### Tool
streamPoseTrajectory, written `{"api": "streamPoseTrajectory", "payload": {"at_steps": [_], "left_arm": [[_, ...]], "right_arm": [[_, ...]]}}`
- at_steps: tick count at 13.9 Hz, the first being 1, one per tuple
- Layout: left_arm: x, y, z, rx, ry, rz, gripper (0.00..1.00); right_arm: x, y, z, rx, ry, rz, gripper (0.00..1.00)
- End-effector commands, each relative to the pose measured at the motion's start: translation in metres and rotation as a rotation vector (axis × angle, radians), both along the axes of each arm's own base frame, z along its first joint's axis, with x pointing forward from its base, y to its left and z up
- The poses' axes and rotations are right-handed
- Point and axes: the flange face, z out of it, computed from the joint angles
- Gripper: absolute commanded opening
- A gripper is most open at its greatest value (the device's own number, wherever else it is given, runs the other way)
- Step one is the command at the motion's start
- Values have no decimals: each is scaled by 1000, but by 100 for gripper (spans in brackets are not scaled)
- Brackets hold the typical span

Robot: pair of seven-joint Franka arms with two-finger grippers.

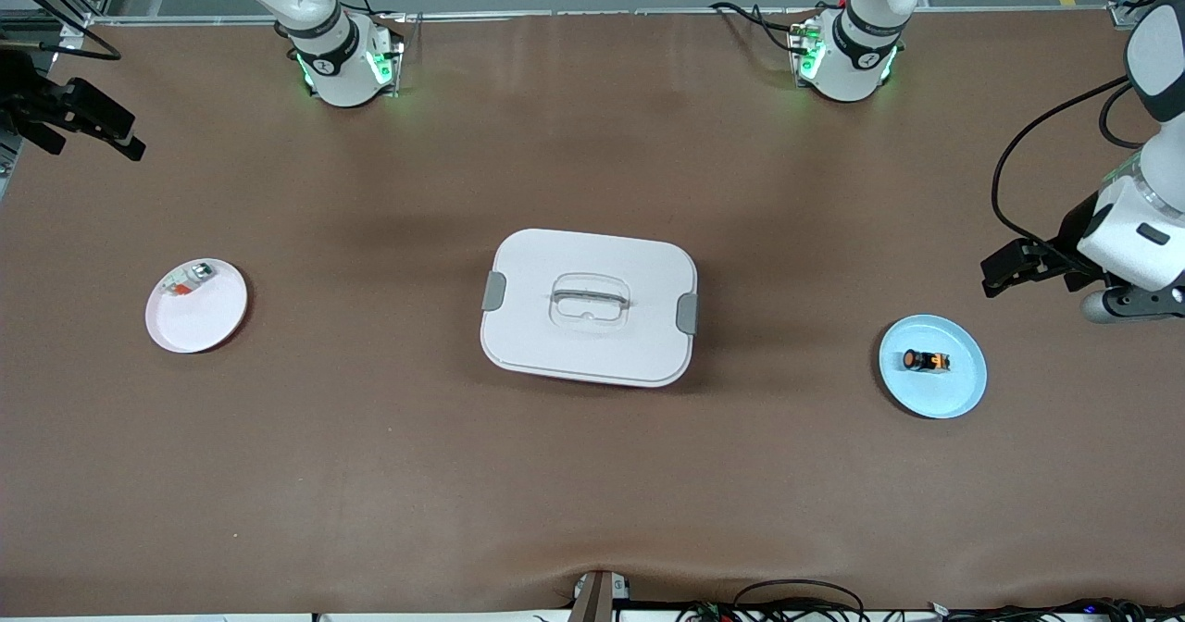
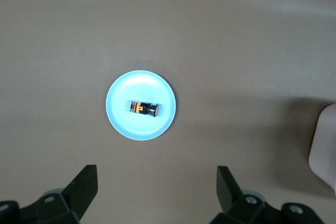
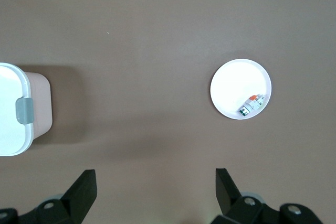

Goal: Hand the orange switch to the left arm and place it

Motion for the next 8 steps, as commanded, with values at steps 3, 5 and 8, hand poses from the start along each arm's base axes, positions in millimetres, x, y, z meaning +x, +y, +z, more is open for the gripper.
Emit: {"api": "streamPoseTrajectory", "payload": {"at_steps": [3,5,8], "left_arm": [[-16,-6,18,-19,-34,-38,100],[-17,-11,20,-21,-36,-47,100],[-16,-10,23,-20,-45,-52,100]], "right_arm": [[1,-1,5,-6,-8,-8,100],[1,0,5,-6,-8,-7,100],[1,0,5,-6,-8,-7,100]]}}
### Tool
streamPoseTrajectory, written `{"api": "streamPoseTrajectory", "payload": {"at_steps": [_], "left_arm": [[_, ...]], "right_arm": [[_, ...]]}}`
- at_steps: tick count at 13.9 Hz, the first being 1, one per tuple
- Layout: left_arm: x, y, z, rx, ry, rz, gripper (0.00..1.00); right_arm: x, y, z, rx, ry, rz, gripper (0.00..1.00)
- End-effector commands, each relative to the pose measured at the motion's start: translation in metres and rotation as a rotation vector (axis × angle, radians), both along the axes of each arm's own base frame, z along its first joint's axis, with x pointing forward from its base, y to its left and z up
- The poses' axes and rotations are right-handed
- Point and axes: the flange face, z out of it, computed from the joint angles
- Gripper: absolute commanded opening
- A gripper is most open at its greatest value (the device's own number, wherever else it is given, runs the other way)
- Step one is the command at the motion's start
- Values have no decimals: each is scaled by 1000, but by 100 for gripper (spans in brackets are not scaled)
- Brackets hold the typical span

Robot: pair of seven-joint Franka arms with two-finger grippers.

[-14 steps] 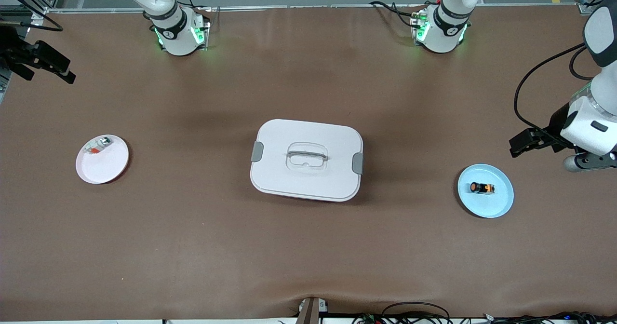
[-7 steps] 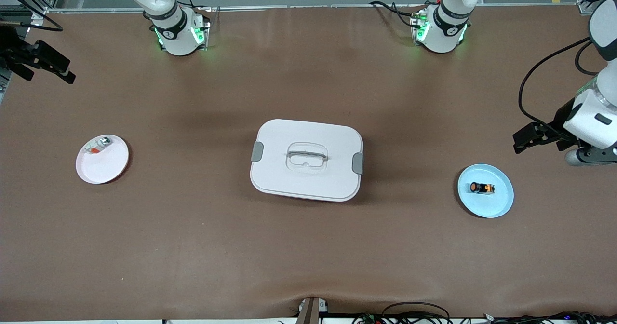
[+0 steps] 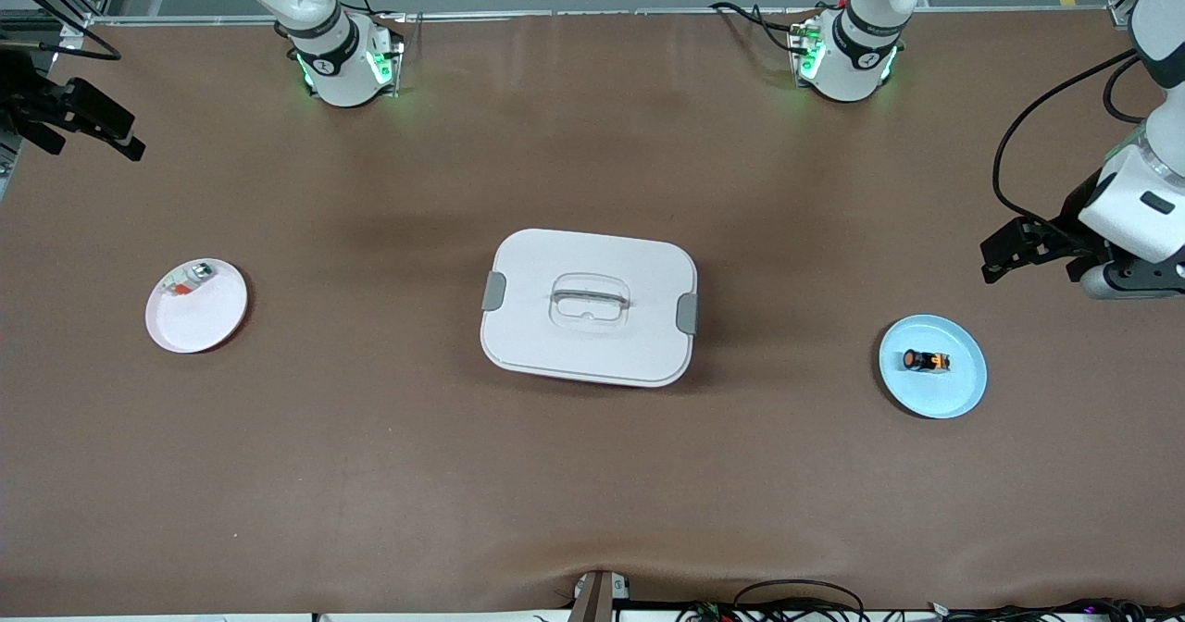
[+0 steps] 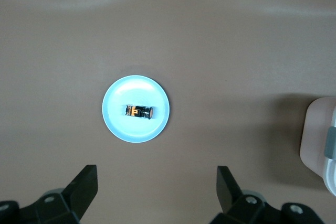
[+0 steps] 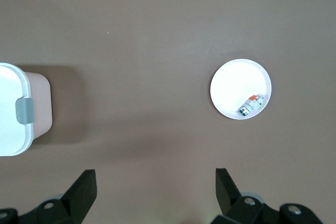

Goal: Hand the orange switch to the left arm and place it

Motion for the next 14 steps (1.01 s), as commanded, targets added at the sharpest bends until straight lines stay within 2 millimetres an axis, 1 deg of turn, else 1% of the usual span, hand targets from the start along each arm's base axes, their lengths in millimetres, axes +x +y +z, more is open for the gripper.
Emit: {"api": "streamPoseTrajectory", "payload": {"at_steps": [1,3,4,8,14], "left_arm": [[-4,5,5,-15,-12,-9,100],[-2,12,11,-17,-18,-6,100],[-2,12,10,-17,-16,-9,100],[-1,10,21,-33,-38,-5,100],[-2,10,20,-33,-34,0,100]], "right_arm": [[1,-1,5,-6,-8,-8,100],[1,-2,5,-6,-9,-10,100],[1,-1,6,-6,-14,-8,100],[2,-1,5,-6,-15,-8,100],[0,0,4,-4,-5,-8,100]]}}
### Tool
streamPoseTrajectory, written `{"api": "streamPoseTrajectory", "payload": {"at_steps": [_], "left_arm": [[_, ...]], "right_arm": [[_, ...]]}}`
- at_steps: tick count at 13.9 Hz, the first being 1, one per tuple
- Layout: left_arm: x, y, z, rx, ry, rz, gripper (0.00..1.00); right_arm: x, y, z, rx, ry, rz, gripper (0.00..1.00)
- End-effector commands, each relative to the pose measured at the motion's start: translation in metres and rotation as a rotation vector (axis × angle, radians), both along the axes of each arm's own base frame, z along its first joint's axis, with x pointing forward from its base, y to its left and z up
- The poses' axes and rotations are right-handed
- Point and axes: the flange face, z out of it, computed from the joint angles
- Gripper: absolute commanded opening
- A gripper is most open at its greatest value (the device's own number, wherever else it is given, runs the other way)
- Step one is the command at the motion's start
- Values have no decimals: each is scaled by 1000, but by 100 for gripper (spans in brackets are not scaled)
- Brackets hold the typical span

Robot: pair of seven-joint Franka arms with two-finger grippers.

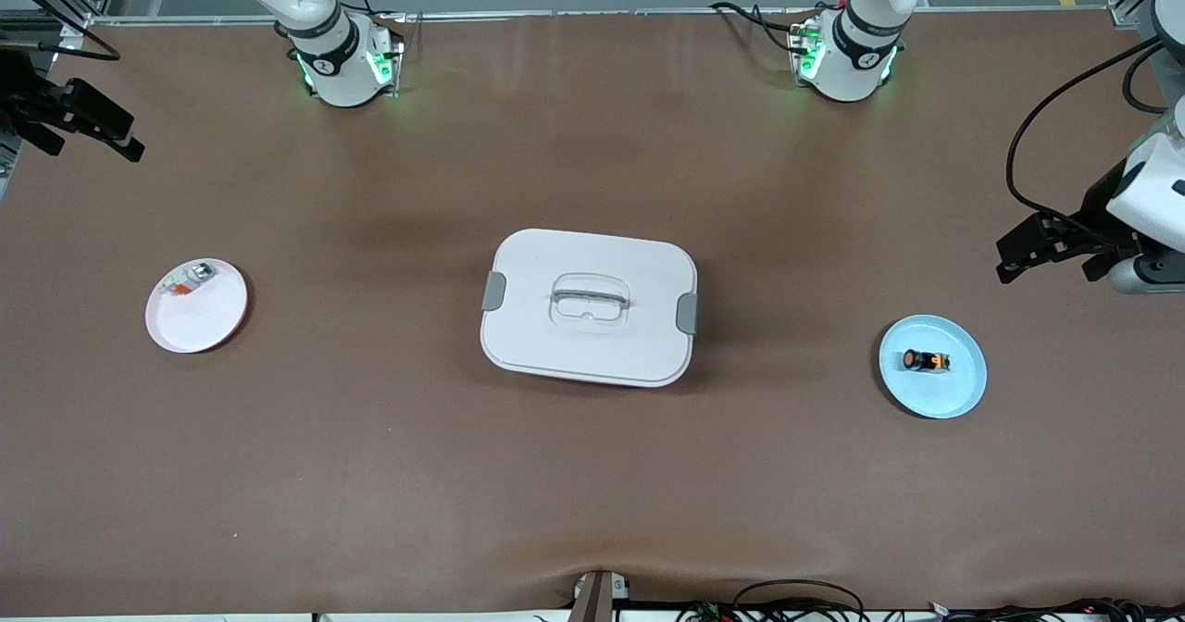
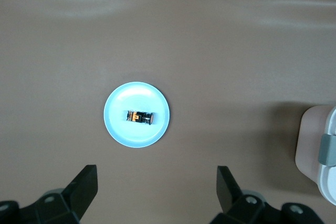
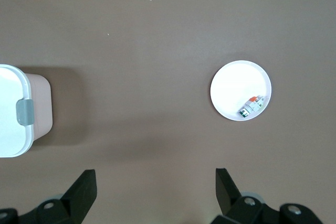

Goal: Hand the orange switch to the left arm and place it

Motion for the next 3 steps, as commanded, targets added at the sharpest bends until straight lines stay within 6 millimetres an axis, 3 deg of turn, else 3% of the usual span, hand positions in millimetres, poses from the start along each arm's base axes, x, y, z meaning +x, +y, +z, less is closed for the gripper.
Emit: {"api": "streamPoseTrajectory", "payload": {"at_steps": [1,3], "left_arm": [[-3,2,5,-18,-5,-13,100],[-3,3,5,-19,-5,-12,100]], "right_arm": [[0,0,4,-6,2,-6,100],[-1,0,4,-6,4,-5,100]]}}
